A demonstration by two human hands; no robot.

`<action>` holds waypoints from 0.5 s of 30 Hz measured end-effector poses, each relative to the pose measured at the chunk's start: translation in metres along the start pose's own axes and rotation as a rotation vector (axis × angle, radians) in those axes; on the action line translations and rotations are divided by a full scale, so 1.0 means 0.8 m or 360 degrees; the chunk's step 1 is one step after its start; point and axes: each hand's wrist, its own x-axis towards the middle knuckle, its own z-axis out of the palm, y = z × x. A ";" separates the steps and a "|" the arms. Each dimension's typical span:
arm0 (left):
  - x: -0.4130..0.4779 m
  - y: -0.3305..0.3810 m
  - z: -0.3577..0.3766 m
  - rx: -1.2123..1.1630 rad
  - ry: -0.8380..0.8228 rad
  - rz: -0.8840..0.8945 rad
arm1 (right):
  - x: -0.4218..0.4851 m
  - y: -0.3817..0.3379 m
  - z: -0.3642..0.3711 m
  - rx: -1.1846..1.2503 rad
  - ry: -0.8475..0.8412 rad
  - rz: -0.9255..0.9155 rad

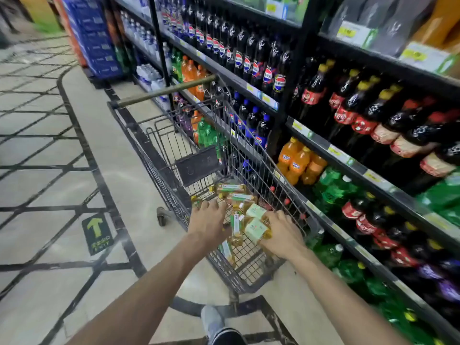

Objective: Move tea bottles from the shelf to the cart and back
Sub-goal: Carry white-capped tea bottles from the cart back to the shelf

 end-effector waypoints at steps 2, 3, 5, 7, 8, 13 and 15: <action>0.027 -0.003 0.005 0.0004 -0.0028 0.0052 | 0.019 0.002 0.010 0.0048 -0.0004 0.0054; 0.040 -0.004 0.007 0.0014 -0.0054 0.0085 | 0.029 0.003 0.015 0.0064 -0.0014 0.0079; 0.068 -0.004 0.014 0.0053 -0.0126 0.0147 | 0.049 0.005 0.024 0.0094 -0.0040 0.0124; 0.099 -0.004 0.021 0.0088 -0.0210 0.0201 | 0.071 0.007 0.031 0.0143 -0.0053 0.0179; 0.116 -0.005 0.024 0.0103 -0.0249 0.0232 | 0.082 0.008 0.034 0.0165 -0.0057 0.0212; 0.188 -0.006 0.038 0.0096 -0.0400 0.0318 | 0.130 0.022 0.046 0.0239 -0.0114 0.0358; 0.213 -0.005 0.045 0.0087 -0.0420 0.0321 | 0.146 0.027 0.049 0.0256 -0.0107 0.0376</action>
